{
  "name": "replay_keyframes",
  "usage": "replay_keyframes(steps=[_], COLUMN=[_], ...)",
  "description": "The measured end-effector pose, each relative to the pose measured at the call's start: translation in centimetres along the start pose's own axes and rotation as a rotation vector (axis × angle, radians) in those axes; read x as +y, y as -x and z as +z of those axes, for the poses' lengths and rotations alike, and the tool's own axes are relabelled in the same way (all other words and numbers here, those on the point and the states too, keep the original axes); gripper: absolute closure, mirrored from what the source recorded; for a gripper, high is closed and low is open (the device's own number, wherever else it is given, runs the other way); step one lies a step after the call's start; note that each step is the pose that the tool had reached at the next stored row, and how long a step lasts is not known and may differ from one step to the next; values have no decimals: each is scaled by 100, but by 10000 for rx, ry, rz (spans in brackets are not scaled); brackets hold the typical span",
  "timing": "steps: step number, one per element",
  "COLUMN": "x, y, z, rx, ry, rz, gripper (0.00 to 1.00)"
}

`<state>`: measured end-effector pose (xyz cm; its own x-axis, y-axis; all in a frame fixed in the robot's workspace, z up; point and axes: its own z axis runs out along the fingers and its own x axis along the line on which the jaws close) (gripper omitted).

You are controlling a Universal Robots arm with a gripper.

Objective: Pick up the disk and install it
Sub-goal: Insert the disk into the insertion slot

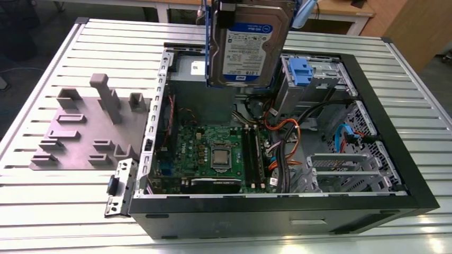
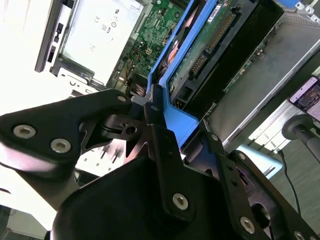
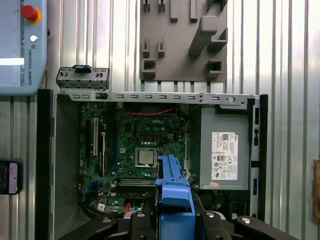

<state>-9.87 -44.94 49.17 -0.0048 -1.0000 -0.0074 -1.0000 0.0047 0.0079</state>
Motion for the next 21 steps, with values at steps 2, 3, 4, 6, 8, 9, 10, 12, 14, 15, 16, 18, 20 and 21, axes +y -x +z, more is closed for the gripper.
replay_keyframes(steps=[2,3,4,6,8,9,10,12,14,15,16,18,20,21], x=[0,0,0,0,1,0,0,0,0,0,0,0,0,0], y=[-9,-14,-19,-29,-36,-38,-40,-45,-50,-52,-54,-58,-62,-64], z=[0,0,0,-1,0,0,0,0,-1,-1,0,-1,0,0], rx=[-1,0,0,1,-1,0,0,0,0,0,-1,1,0,0], ry=[0,0,0,0,-1,0,0,0,0,0,0,0,0,0], rz=[0,0,1,0,2,1,1,1,0,1,1,1,1,0], gripper=[64,64,64,64,64,64,64,64,64,64,64,64,64,64])
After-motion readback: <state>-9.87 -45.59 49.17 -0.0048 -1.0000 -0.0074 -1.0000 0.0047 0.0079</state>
